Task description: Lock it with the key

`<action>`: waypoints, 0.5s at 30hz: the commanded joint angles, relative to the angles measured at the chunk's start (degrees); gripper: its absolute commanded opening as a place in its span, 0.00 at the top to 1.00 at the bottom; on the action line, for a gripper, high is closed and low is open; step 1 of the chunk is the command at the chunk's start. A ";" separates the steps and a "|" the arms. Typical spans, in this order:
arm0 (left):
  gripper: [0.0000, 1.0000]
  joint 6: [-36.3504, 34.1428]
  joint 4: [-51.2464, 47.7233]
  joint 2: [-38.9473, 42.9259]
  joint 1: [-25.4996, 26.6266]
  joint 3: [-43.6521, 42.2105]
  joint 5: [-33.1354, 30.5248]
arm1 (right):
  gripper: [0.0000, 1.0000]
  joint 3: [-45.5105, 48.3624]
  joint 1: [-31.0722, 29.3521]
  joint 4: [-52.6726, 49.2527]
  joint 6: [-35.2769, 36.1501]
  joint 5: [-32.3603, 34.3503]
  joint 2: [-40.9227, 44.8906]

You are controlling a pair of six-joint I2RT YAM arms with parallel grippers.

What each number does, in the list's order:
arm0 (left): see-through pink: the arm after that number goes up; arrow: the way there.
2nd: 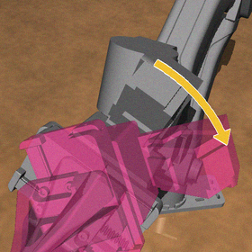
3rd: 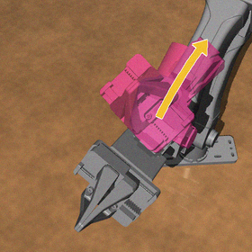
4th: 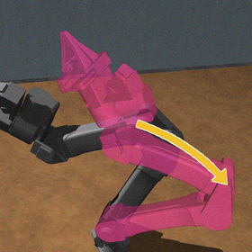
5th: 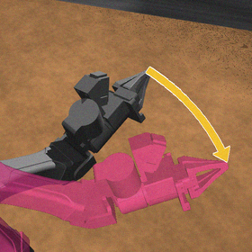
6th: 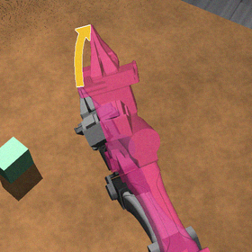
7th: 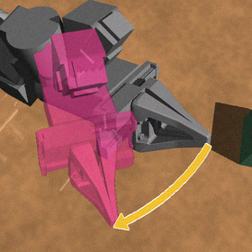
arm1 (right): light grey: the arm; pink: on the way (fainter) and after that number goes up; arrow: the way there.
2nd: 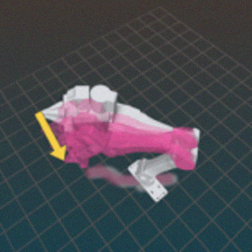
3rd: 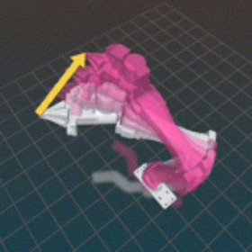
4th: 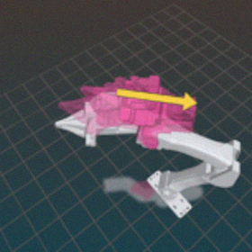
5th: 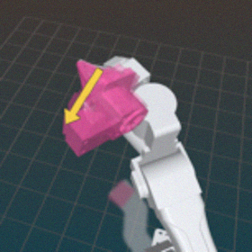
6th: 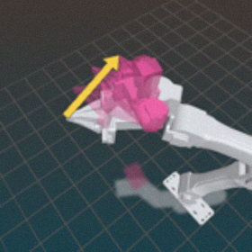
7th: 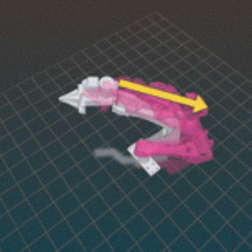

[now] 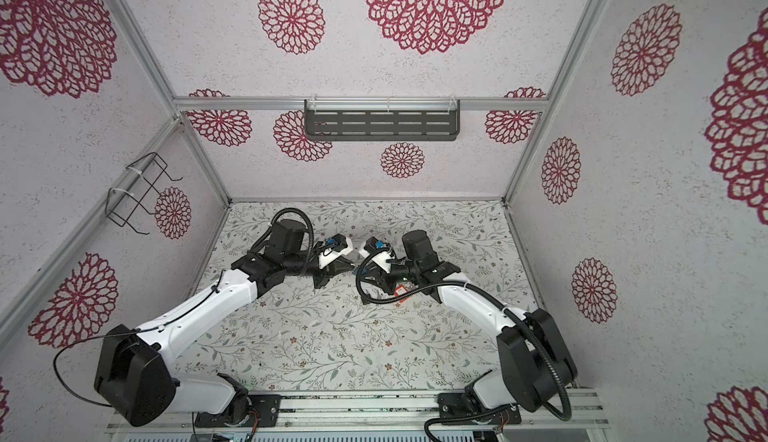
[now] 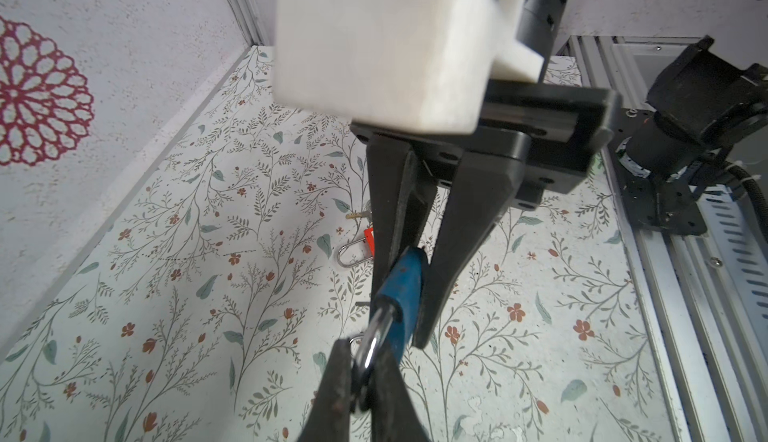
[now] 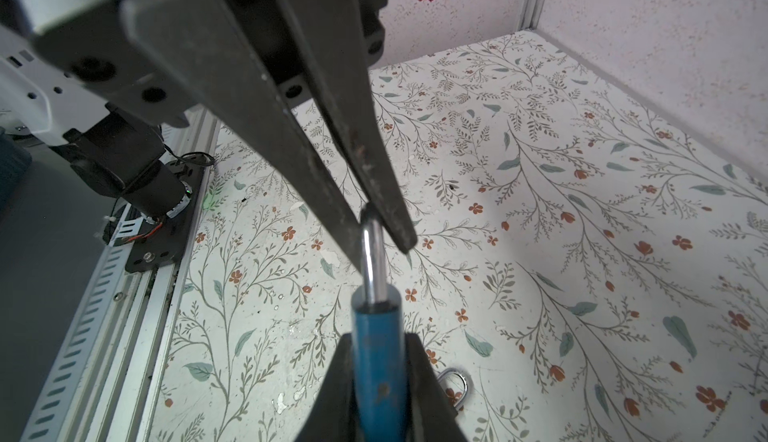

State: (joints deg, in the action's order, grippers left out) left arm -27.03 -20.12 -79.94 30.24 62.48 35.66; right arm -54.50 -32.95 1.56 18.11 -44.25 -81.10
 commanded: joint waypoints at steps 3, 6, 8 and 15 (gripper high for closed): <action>1.00 -2.65 -11.63 0.56 1.52 0.76 7.31 | 1.00 -2.83 -1.63 8.82 5.09 -1.39 7.04; 1.00 -2.93 -12.85 1.40 1.49 1.67 7.19 | 0.93 -2.72 -1.63 5.89 6.57 -0.43 7.75; 1.00 -2.82 -13.06 1.95 1.49 1.77 7.06 | 0.88 -2.56 -1.61 4.76 7.19 0.20 8.13; 1.00 -0.60 -10.65 3.97 1.42 0.41 7.06 | 0.57 -1.33 -1.55 2.31 7.75 0.84 9.77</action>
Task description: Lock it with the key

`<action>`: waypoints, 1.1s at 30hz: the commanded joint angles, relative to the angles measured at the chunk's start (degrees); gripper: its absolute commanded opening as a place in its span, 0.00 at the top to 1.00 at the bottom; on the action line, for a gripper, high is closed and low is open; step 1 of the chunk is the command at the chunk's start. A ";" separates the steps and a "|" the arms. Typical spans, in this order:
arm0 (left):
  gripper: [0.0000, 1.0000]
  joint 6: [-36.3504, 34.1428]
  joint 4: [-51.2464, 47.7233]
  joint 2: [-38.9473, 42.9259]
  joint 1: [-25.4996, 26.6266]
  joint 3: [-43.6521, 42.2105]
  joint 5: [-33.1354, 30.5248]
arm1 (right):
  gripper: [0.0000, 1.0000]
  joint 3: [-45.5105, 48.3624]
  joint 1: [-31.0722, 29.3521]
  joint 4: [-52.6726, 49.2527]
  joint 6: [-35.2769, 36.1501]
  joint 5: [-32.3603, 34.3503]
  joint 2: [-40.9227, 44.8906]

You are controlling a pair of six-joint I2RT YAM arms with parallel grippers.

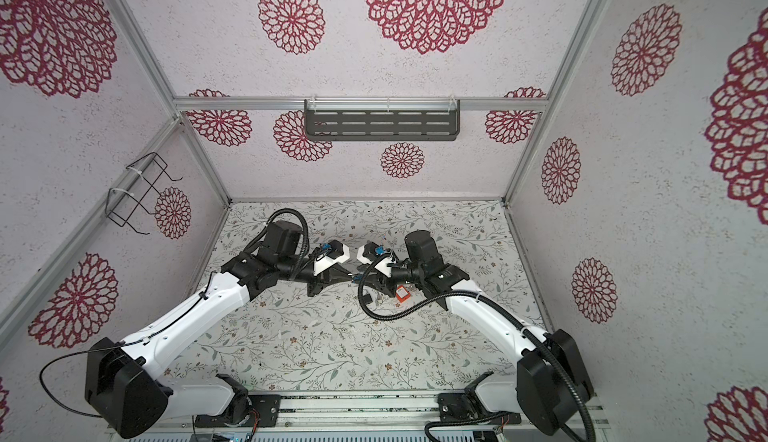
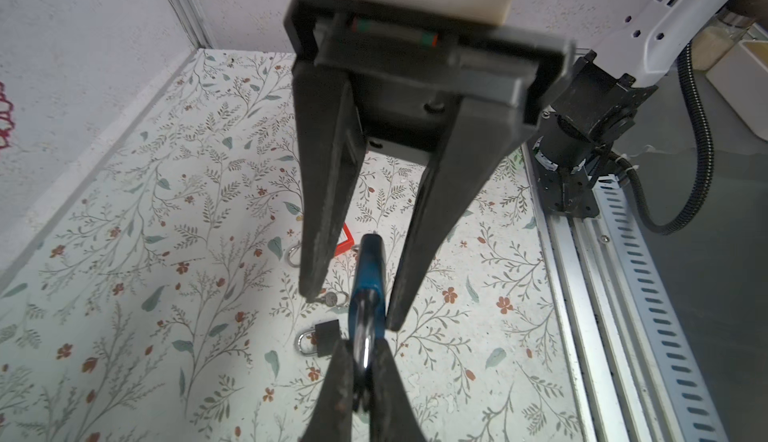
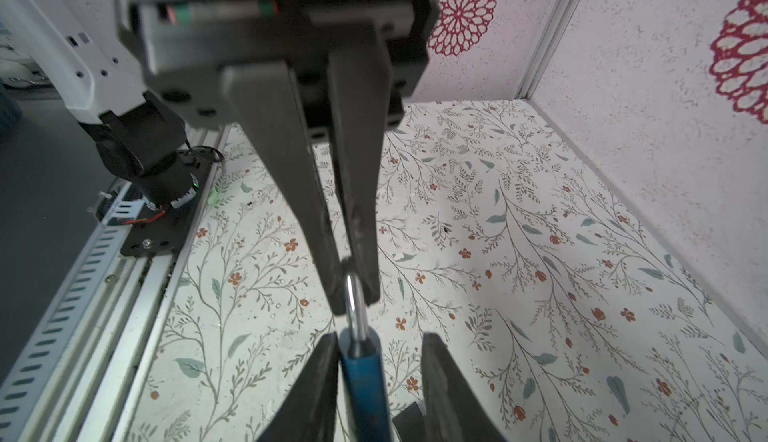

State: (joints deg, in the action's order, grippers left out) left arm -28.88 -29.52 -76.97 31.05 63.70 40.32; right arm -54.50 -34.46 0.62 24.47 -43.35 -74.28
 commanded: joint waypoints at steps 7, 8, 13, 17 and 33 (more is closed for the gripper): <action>1.00 2.25 0.51 2.47 0.55 -1.86 1.10 | 0.43 2.20 -0.17 -0.31 1.42 1.18 7.02; 1.00 2.25 0.60 2.59 0.56 -1.91 0.95 | 0.43 3.02 -0.17 -0.92 1.40 1.65 7.89; 1.00 1.91 0.70 3.21 0.38 -2.35 0.48 | 0.44 8.37 -0.14 -3.53 0.85 5.72 13.49; 1.00 1.14 0.09 3.58 0.33 -2.53 0.03 | 0.49 10.45 -0.17 -6.76 1.39 8.13 15.69; 1.00 -0.12 -1.33 4.88 0.59 -3.32 -0.41 | 0.74 5.83 -0.59 -12.41 5.58 5.62 10.69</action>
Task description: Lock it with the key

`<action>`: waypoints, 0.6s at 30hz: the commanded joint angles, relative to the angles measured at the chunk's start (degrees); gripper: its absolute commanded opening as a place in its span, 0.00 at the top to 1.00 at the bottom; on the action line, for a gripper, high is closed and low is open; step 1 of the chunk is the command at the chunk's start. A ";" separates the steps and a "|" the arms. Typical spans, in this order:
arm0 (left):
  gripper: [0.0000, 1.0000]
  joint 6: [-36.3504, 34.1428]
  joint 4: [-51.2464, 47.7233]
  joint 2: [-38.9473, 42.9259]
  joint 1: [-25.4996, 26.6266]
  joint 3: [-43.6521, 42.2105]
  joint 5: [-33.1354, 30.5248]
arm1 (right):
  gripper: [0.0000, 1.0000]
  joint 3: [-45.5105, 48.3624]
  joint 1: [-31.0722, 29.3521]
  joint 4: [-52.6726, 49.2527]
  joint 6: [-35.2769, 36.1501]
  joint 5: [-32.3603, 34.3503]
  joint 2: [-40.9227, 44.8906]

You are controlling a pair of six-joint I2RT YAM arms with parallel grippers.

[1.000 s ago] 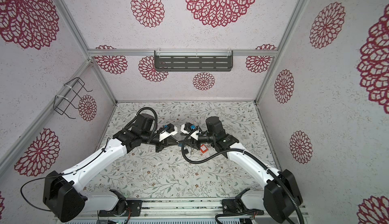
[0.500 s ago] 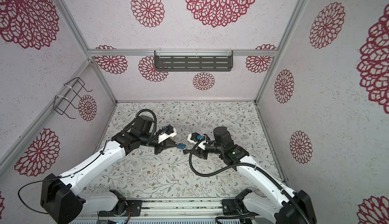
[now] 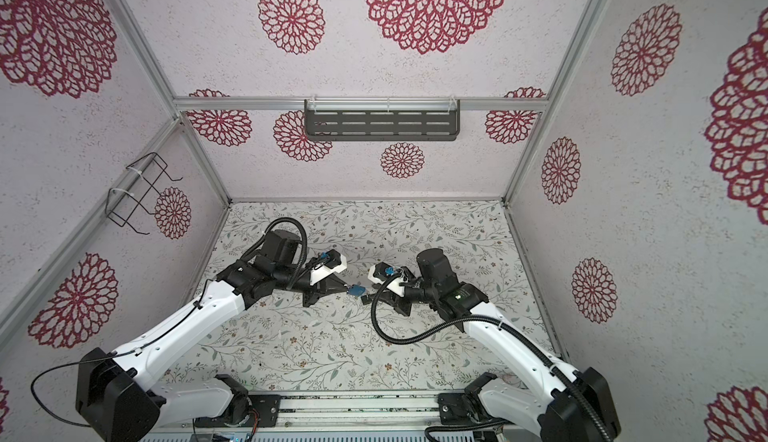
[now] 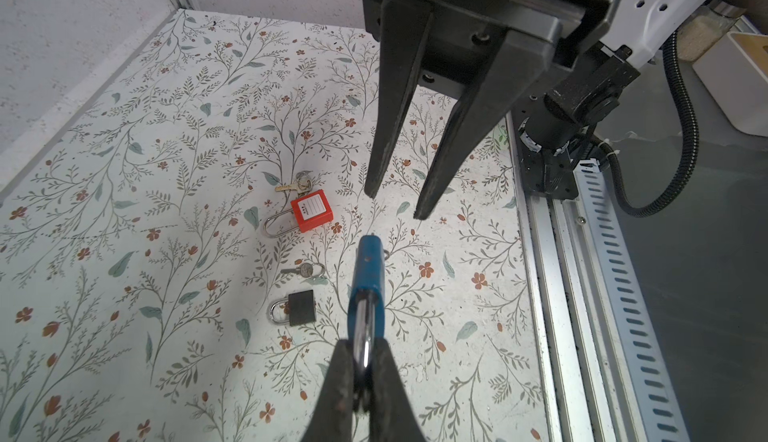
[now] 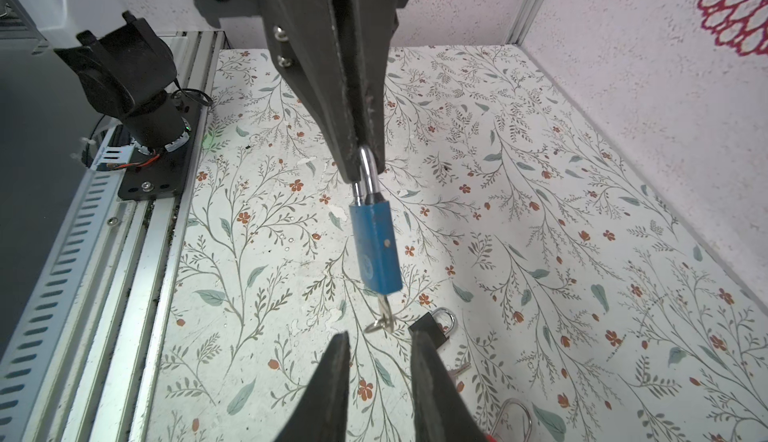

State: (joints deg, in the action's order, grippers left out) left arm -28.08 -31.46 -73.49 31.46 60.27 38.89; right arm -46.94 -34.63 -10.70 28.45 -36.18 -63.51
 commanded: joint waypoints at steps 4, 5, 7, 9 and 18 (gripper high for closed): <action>1.00 -1.15 0.58 1.34 0.50 0.20 1.05 | 0.77 -1.77 -0.61 -0.84 1.76 -0.99 -0.59; 1.00 -1.26 0.45 1.35 0.53 0.20 1.14 | 0.78 -1.81 -0.70 -0.68 1.77 -1.07 -0.83; 1.00 -1.41 0.21 1.27 0.80 0.37 1.10 | 0.80 -2.08 -0.79 -0.50 1.61 -0.99 -1.40; 1.00 -1.80 -0.49 0.95 1.34 0.81 1.10 | 0.80 -2.43 -0.88 -0.38 1.72 -0.99 -2.12; 1.00 -2.77 -1.58 0.70 2.21 1.52 0.04 | 0.85 -3.21 -1.14 -0.58 1.67 -2.49 -3.69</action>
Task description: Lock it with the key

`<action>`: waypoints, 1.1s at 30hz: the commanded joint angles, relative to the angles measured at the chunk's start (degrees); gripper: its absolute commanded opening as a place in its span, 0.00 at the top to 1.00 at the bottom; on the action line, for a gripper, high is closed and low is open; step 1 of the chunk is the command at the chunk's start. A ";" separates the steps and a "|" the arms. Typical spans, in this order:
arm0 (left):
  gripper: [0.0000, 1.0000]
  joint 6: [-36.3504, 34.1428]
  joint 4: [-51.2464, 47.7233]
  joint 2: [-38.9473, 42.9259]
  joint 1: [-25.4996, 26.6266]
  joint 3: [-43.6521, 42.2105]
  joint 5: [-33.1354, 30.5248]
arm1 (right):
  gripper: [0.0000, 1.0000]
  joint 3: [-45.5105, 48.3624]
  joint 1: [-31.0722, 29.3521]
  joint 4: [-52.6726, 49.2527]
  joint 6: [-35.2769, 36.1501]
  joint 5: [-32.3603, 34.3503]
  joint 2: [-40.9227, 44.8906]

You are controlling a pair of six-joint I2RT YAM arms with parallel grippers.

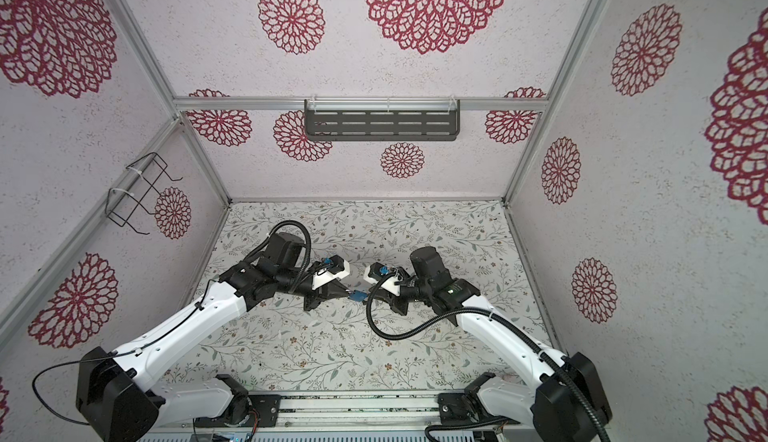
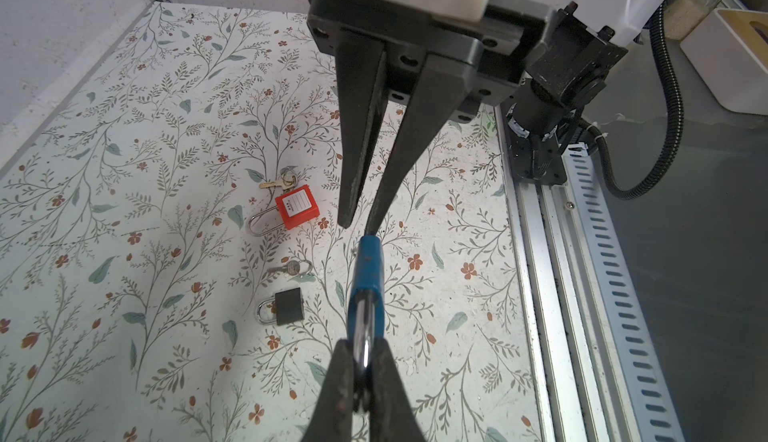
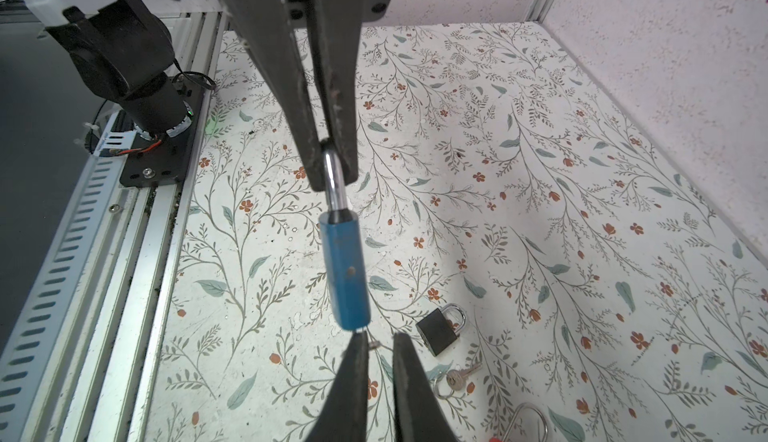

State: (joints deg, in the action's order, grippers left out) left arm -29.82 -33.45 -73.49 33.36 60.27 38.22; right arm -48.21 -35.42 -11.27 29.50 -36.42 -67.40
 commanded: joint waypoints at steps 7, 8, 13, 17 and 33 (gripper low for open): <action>1.00 -1.20 0.49 0.72 0.30 1.96 0.54 | 0.81 -1.59 -0.35 -1.58 0.65 -2.60 0.42; 1.00 -1.19 0.47 0.72 0.30 1.96 0.46 | 0.79 -1.56 -0.35 -1.65 0.59 -2.51 0.54; 1.00 -1.29 0.45 0.90 0.30 2.12 0.37 | 0.77 -1.20 -0.35 -2.14 0.60 -2.34 0.94; 1.00 -1.29 0.46 0.90 0.40 2.39 0.76 | 0.77 -1.58 -0.35 -2.90 0.50 -3.07 0.18; 1.00 -2.17 -0.12 0.11 1.00 2.92 0.64 | 0.89 -2.50 -0.35 -3.24 0.89 -4.44 -1.43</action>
State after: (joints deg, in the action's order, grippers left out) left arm -31.20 -34.41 -73.52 33.98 61.04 37.82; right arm -48.21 -35.46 -14.06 29.56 -39.11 -68.88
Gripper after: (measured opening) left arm 0.092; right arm 0.118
